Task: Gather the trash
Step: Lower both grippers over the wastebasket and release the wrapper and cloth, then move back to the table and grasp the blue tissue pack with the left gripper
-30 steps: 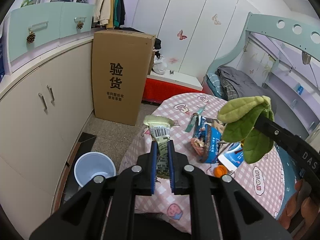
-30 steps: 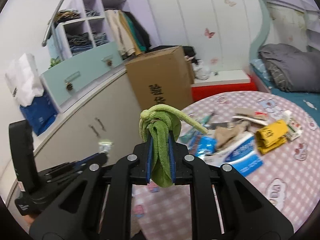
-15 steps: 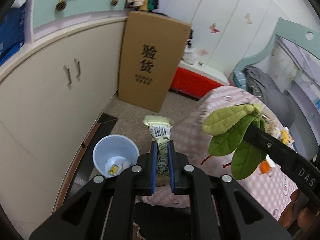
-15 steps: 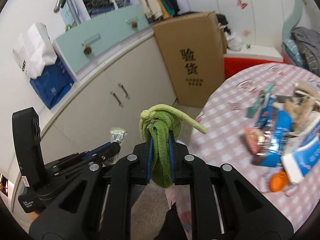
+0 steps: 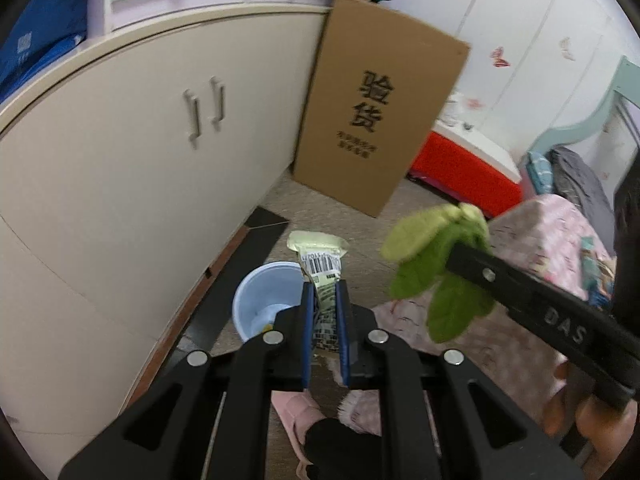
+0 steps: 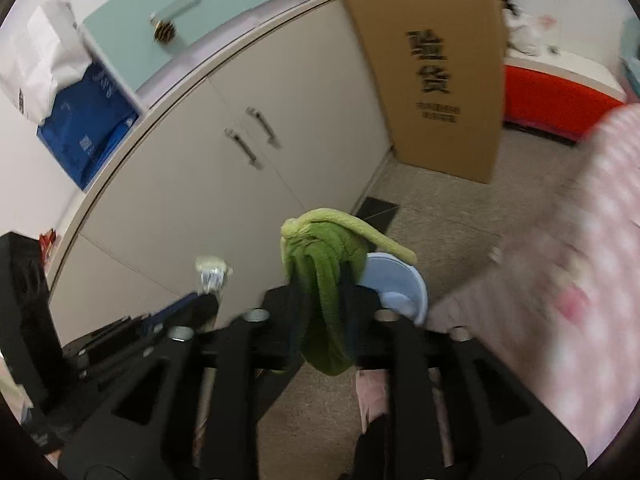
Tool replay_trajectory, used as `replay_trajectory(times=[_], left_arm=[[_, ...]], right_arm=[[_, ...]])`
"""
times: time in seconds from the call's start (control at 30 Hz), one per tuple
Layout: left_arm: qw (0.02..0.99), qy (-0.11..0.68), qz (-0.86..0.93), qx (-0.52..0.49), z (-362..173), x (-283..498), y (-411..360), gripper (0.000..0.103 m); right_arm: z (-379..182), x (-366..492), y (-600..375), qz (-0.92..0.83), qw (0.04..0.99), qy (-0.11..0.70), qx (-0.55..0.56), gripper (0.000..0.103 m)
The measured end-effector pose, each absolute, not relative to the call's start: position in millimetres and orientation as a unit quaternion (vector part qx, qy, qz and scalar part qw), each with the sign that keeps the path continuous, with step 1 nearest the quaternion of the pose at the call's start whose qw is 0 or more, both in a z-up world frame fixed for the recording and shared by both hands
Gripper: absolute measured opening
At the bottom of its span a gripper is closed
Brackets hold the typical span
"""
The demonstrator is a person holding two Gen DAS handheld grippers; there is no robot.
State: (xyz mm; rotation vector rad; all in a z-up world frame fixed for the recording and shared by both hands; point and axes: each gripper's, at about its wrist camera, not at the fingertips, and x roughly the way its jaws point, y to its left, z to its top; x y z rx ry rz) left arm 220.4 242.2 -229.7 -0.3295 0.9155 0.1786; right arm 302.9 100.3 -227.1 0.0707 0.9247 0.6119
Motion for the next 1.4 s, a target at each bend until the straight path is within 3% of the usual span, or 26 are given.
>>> replay_trajectory(times=[0.03,0.3,0.73,1.17,1.23,1.27,1.4], left_arm=[[0.877,0.444,0.093,-0.161,-234.0,223.0,247.7,0.010],[0.865,0.460,0.109,-0.169,-253.5,235.6,266.4,0.010],[0.864,0.471,0.083,-0.159,-255.6,245.5,240.0,0.010],[0.866,0.466,0.092,-0.155,-252.4,292.0,237.3,0.013],[0.863,0.469,0.109,-0.153,-255.6,300.7,240.2,0.044],[0.860,0.472,0.121,-0.153,-257.6,303.4,242.1,0.068],[0.858,0.470,0.124,-0.165,-258.8,298.5,243.4,0.069]], right_arm=[[-230.9,307.0,108.3,0.281,0.854,0.438,0.016,0.069],[-240.5,302.4,105.8,0.245,0.861,0.445,-0.012,0.069],[-209.1,274.5,75.4,0.210,0.907,0.365,-0.024,0.069],[-200.2,280.0,36.2,0.182,0.921,0.335,0.082,0.072],[-200.4,280.6,35.2,0.179,0.920,0.337,0.084,0.072],[-200.6,280.1,36.0,0.180,0.920,0.338,0.084,0.072],[-200.9,280.3,38.7,0.183,0.918,0.342,0.080,0.072]])
